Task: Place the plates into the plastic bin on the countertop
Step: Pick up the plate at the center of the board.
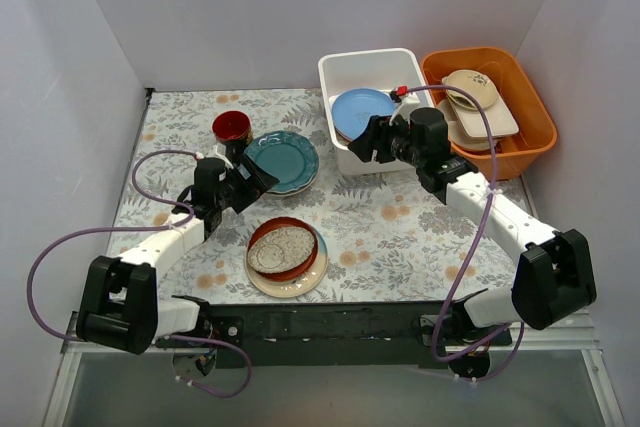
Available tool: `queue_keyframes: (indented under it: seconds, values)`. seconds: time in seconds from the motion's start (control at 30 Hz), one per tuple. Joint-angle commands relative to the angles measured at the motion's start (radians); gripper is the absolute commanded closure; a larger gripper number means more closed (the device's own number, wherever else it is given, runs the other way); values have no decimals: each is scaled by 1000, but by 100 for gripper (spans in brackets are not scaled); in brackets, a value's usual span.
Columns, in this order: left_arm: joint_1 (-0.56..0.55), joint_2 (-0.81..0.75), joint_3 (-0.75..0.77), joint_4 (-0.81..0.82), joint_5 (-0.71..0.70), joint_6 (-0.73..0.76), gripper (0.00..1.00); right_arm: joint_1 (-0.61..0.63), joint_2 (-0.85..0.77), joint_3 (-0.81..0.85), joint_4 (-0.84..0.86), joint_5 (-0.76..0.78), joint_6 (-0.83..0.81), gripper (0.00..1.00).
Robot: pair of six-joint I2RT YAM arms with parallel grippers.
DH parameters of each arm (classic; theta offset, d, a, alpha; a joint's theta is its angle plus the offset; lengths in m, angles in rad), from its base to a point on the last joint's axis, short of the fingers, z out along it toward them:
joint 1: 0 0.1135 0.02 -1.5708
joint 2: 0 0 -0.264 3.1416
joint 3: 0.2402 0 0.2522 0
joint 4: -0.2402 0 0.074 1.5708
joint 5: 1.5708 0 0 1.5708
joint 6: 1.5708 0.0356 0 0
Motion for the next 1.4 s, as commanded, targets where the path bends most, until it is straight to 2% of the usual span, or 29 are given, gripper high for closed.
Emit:
queue_keyframes:
  seconds: [0.0,0.43,0.5,0.57,0.77,1.03,1.37]
  values:
    - [29,16,-15,59,75,-27,21,12,-35,-11,55,13,-6,33]
    - [89,91,-27,138,92,-39,26,14,-41,-5,32,27,-17,33]
    - [100,99,-41,166,103,-47,28,14,-41,-5,28,30,-18,33]
    - [115,96,-61,186,118,-58,34,14,-44,-8,26,30,-18,33]
    - [149,78,-91,234,166,-61,40,14,-38,-4,21,24,-23,33]
    - [187,62,-107,267,201,-64,41,14,-34,-7,15,26,-21,34]
    - [221,133,-91,349,273,-74,42,14,-34,-7,6,27,-20,34]
